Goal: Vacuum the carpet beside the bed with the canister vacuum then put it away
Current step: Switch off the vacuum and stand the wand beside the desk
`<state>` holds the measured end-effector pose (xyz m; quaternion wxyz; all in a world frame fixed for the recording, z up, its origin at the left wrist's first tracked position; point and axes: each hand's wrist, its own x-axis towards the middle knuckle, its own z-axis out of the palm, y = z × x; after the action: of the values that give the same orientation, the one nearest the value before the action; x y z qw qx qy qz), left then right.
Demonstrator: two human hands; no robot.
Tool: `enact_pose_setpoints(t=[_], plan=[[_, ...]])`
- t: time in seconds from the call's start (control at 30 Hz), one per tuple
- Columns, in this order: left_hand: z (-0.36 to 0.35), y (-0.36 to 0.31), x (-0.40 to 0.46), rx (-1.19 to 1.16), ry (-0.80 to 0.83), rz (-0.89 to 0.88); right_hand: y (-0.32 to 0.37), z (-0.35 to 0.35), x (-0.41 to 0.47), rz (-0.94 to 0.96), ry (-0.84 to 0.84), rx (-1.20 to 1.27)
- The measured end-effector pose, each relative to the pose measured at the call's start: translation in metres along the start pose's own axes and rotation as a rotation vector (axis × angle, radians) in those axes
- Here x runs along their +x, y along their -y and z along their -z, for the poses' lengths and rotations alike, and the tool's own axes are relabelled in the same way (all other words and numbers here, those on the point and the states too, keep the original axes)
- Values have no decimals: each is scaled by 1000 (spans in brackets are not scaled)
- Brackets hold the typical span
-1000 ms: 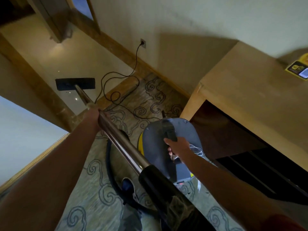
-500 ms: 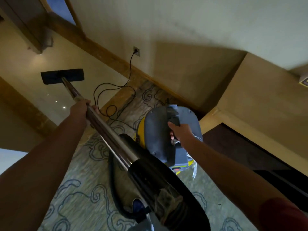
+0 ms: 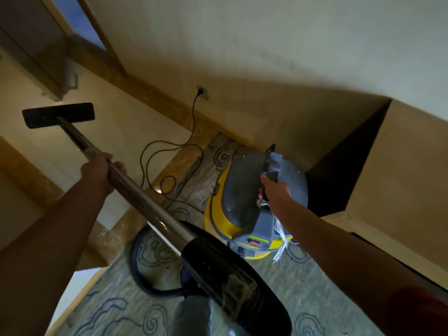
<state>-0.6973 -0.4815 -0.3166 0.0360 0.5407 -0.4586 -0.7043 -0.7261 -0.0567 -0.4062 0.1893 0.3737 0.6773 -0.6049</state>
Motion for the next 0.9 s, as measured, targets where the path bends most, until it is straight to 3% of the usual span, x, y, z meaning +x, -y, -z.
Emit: enact_pose_setpoints(t=[0.47,0.9], plan=[[-73,-68,152,39,57,68,39,-43,86,-71,-251,151],[-124,-32,179,138,108,115,53,-24,178,-127,-278,207]])
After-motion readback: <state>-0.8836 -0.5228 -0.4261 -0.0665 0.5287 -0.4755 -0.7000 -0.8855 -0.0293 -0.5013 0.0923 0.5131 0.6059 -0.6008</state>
